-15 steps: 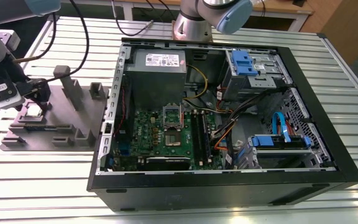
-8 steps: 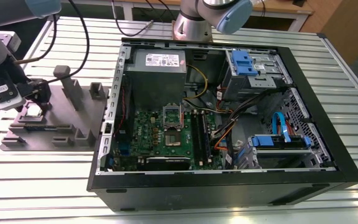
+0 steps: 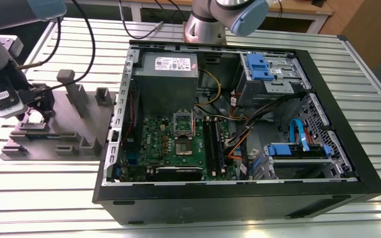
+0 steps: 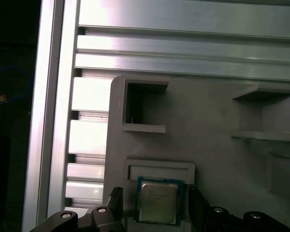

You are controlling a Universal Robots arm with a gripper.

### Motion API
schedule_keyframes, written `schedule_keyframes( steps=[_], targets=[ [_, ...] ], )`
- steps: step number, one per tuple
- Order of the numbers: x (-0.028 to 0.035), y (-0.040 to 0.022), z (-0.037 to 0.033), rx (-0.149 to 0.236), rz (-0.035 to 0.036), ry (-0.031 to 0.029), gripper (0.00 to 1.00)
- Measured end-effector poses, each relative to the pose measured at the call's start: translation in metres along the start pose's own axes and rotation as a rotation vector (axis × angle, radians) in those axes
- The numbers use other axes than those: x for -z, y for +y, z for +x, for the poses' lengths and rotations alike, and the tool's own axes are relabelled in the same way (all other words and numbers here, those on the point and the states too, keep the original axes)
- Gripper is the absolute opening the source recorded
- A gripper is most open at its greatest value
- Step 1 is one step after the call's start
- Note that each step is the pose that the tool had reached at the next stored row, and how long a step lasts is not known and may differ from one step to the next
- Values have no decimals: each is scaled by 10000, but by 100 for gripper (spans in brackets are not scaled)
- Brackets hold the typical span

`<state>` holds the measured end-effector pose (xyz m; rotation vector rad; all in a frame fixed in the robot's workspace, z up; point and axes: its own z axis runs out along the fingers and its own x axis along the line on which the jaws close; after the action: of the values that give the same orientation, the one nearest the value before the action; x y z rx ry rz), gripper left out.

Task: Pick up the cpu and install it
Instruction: 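Pick up the cpu and move it towards the insertion slot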

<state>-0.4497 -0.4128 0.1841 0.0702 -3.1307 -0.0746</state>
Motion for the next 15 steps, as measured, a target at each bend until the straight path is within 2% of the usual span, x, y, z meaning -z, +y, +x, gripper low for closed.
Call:
schedule_keyframes(
  steps=[15],
  targets=[
    [-25,-1,-3,-186,0,-8,65]
  ],
)
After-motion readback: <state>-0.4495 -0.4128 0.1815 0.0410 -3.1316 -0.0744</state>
